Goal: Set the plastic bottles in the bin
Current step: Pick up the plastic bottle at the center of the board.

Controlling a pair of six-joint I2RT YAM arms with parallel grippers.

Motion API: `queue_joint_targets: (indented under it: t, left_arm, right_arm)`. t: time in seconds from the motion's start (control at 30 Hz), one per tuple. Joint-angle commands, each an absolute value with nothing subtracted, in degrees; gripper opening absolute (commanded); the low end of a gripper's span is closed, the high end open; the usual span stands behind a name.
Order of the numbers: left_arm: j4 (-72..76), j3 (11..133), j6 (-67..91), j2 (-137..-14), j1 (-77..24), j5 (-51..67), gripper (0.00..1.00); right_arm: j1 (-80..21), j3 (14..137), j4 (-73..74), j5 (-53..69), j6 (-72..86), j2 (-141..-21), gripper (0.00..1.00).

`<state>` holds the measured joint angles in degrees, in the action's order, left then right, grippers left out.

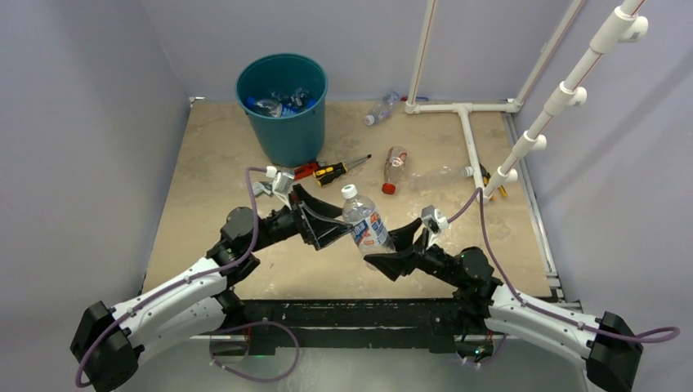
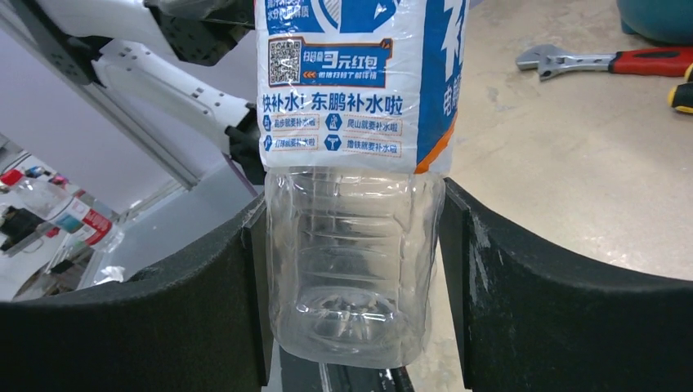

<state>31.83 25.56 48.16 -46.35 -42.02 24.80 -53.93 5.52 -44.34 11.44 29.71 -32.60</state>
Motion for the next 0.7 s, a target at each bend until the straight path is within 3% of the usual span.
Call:
queue_joint_targets:
  t: [0.0, 0.3, 0.67]
  left_arm:
    - [38.8, 29.3, 44.6, -47.5, -44.1, 18.6, 0.85]
    - [33.9, 33.5, 39.7, -46.0, -44.1, 9.0, 0.91]
    - [40.1, 39.4, 43.9, -54.9, -44.3, 20.9, 0.85]
  right_arm:
    - [-53.8, 4.9, -50.9, 13.9, 30.6, -31.8, 0.42]
    - [-53.8, 4.1, -45.2, 14.0, 29.9, -25.9, 0.41]
    - [-53.8, 4.2, -46.7, 14.3, 29.0, -28.1, 0.39]
